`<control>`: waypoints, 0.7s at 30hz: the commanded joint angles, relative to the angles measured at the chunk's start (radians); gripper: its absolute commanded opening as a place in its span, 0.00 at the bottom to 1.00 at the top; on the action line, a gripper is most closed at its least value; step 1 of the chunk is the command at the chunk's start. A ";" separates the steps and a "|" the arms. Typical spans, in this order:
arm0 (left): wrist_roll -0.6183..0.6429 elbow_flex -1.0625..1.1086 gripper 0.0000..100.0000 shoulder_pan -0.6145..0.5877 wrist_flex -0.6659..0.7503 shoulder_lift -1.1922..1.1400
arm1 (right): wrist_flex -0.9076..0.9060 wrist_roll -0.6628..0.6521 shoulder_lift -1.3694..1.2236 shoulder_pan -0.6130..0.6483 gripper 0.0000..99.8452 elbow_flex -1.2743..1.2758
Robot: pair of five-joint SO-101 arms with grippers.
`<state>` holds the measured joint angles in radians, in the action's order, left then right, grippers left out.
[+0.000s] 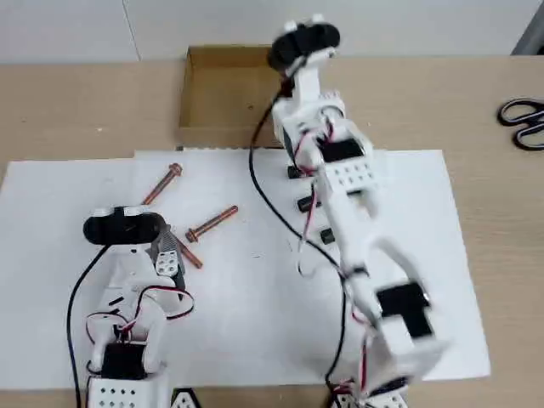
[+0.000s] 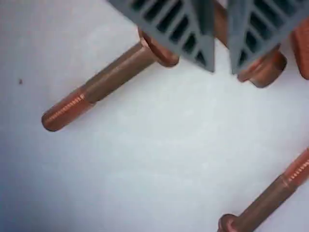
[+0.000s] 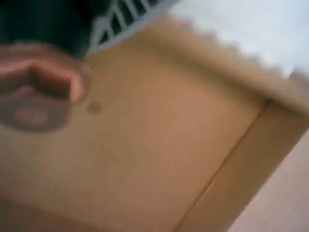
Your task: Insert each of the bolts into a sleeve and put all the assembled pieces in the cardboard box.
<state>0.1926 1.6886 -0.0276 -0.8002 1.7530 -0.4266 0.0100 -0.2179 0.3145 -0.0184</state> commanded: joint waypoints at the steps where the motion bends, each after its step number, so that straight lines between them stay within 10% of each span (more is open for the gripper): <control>1: 0.002 -0.004 0.01 -0.005 -0.006 0.011 | 0.025 0.006 -0.137 -0.007 0.00 -0.242; 14: 0.002 -0.004 0.01 -0.005 -0.008 0.011 | -0.082 -0.058 -0.437 0.039 0.02 -0.534; 21: 0.002 -0.004 0.01 -0.005 -0.008 0.011 | -0.226 -0.061 -0.430 0.058 0.19 -0.535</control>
<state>0.1926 1.6886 -0.0276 -0.8002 1.7530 -0.6091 -0.0391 -0.6767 0.3636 -0.4895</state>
